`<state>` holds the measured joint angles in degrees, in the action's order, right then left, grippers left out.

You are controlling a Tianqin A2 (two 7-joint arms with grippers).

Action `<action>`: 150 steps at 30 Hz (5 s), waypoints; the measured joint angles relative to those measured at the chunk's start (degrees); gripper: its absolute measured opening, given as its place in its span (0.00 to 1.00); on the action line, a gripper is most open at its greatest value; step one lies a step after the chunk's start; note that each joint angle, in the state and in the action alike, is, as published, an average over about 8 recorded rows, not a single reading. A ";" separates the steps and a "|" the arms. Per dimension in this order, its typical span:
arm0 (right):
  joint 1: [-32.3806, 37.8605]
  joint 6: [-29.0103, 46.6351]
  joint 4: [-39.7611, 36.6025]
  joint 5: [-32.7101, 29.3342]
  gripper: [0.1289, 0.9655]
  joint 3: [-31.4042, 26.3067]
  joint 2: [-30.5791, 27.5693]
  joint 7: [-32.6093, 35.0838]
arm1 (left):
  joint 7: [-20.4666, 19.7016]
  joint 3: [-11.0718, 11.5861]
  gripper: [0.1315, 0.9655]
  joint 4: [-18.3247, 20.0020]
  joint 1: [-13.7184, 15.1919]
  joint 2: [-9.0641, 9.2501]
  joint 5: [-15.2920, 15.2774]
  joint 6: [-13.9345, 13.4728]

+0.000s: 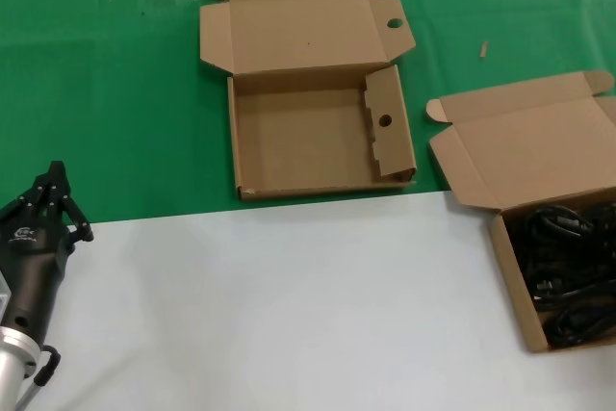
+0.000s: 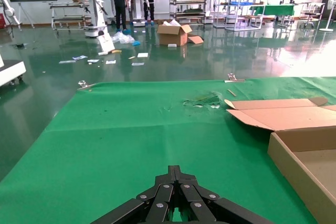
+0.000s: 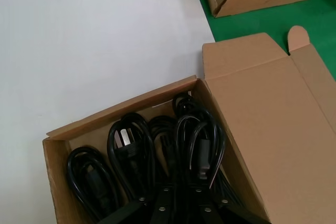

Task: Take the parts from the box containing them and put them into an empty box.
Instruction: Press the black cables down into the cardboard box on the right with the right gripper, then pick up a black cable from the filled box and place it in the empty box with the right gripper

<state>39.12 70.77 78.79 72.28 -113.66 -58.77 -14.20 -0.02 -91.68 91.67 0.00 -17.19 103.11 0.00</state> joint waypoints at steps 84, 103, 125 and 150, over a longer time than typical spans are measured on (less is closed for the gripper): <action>3.76 -2.96 -9.99 -4.11 0.34 -1.32 5.71 4.80 | 0.00 0.00 0.01 0.00 0.00 0.00 0.00 0.00; 4.20 -0.85 -7.74 -3.71 0.11 -1.58 5.13 2.64 | 0.00 0.00 0.01 0.00 0.00 0.00 0.00 0.00; 18.29 5.19 8.60 -7.58 0.10 -6.05 17.47 -6.17 | 0.00 0.00 0.01 0.00 0.00 0.00 0.00 0.00; 32.75 -20.07 -40.70 -16.09 0.12 -16.99 51.06 17.84 | 0.00 0.00 0.01 0.00 0.00 0.00 0.00 0.00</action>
<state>71.87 50.69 38.09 56.19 -130.65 -7.71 3.64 -0.02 -91.68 91.67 0.00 -17.19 103.11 0.00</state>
